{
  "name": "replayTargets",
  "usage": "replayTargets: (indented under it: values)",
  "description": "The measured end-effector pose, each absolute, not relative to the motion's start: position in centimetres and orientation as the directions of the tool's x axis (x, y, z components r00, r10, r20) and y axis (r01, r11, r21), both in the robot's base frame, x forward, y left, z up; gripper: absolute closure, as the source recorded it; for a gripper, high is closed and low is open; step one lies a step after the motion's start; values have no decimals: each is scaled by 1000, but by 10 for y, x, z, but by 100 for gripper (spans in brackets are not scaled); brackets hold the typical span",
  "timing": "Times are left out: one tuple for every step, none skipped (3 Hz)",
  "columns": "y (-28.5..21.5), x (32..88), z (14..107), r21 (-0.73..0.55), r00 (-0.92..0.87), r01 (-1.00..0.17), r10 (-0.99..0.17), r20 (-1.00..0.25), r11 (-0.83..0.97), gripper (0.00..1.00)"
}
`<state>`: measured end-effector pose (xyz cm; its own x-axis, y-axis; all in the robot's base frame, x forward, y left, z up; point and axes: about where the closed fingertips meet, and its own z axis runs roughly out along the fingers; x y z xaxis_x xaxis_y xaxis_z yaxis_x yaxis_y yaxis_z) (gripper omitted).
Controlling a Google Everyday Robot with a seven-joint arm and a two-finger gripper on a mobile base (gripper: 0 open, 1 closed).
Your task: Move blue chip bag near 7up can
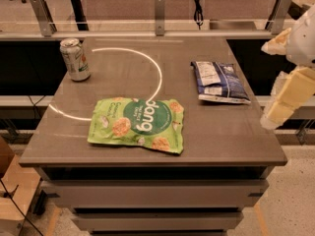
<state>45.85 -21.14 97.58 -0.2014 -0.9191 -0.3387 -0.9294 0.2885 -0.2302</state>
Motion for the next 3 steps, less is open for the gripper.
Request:
replayTargets:
  values:
    - [-202, 490, 972, -208, -172, -933, -870, -461, 295, 0]
    - [-205, 523, 969, -197, -193, -923, -843, -503, 329, 0]
    - [-207, 532, 968, -195, -201, -920, -835, -511, 341, 0]
